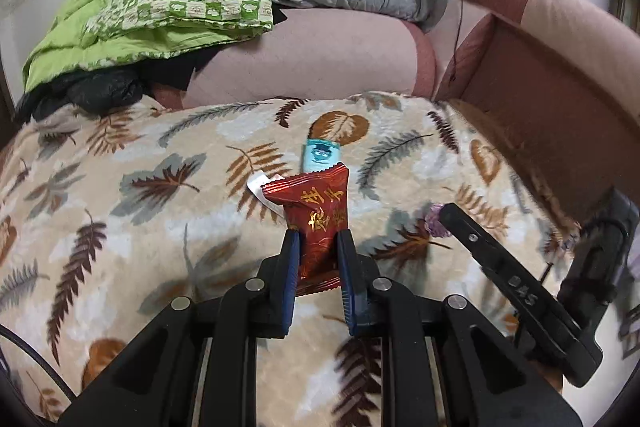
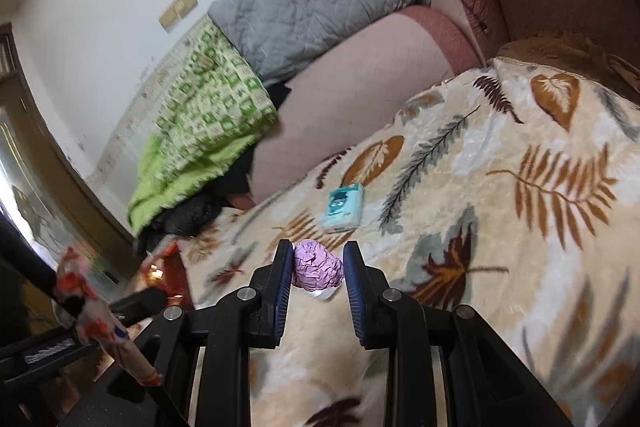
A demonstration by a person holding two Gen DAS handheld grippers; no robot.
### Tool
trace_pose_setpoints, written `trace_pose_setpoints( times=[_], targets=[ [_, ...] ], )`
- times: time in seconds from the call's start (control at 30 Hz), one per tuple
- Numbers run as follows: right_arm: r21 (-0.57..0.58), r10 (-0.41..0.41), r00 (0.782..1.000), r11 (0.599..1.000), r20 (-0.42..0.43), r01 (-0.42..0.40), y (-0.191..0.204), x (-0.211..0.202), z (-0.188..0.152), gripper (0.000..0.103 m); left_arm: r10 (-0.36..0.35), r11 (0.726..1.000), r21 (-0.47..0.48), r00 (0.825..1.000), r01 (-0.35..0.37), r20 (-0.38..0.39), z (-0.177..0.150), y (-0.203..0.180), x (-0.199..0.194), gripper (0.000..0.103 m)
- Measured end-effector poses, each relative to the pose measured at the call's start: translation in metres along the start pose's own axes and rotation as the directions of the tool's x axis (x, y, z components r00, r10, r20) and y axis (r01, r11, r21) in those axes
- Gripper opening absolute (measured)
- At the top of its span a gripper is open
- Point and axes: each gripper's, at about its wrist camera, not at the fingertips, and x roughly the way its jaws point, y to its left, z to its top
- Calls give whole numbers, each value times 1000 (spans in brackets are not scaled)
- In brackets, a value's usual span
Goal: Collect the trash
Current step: 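Carry the red packet in the left tool while the right tool carries the pink candy to the wastebasket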
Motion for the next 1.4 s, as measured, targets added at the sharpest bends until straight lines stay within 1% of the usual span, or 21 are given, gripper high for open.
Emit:
trace_pose_setpoints(
  times=[0.07, 0.17, 0.27, 0.37, 0.4, 0.57, 0.63, 0.77, 0.87, 0.97, 1.13, 1.2, 1.27, 1.33, 1.37, 1.4],
  targets=[
    [24, 15, 999, 1000, 30, -16, 8, -33, -6, 28, -39, 999, -27, 999, 39, 11, -11, 2, -21, 18],
    [36, 13, 998, 999, 66, -16, 19, -78, -18, 28, -70, 997, -30, 997, 72, 36, -29, 1, -54, 18],
    [32, -3, 996, 999, 94, 0, 30, -133, -27, 28, -93, 995, -35, 994, 96, 63, -53, -2, -93, 18],
    [28, -30, 990, 999, 136, 26, 36, -182, -37, 28, -134, 989, -50, 988, 137, 73, -77, -6, -128, 18],
    [35, -41, 986, 999, 162, 35, 37, -207, -43, 28, -146, 988, -49, 987, 150, 73, -84, -9, -138, 18],
    [88, -96, 970, 993, 225, 77, 28, -280, -63, 28, -187, 982, -1, 977, 188, 101, -106, -34, -184, 18],
    [107, -129, 959, 989, 253, 105, 22, -310, -71, 28, -205, 979, 30, 972, 203, 115, -111, -48, -200, 18],
    [129, -183, 941, 980, 285, 151, 13, -352, -83, 28, -255, 965, 102, 958, 242, 134, -122, -80, -228, 18],
    [140, -216, 931, 973, 293, 182, 8, -376, -91, 28, -293, 950, 149, 947, 273, 133, -130, -102, -239, 18],
    [155, -251, 922, 965, 294, 213, -1, -398, -101, 28, -311, 940, 192, 941, 283, 133, -140, -122, -250, 18],
    [194, -311, 899, 946, 309, 261, -17, -434, -112, 28, -340, 921, 243, 932, 304, 125, -152, -147, -261, 18],
    [207, -333, 890, 938, 312, 279, -20, -444, -113, 28, -361, 910, 258, 926, 324, 111, -157, -157, -263, 18],
    [214, -347, 884, 933, 313, 290, -21, -451, -114, 28, -393, 894, 272, 915, 357, 92, -162, -165, -263, 18],
    [217, -368, 873, 925, 320, 310, -21, -460, -115, 28, -431, 870, 293, 901, 397, 58, -169, -177, -261, 18],
    [219, -376, 868, 922, 325, 318, -21, -463, -117, 28, -455, 850, 307, 890, 428, 20, -174, -187, -256, 18],
    [222, -384, 863, 919, 328, 325, -23, -467, -118, 28, -469, 837, 316, 883, 447, -9, -178, -195, -253, 18]
  ],
)
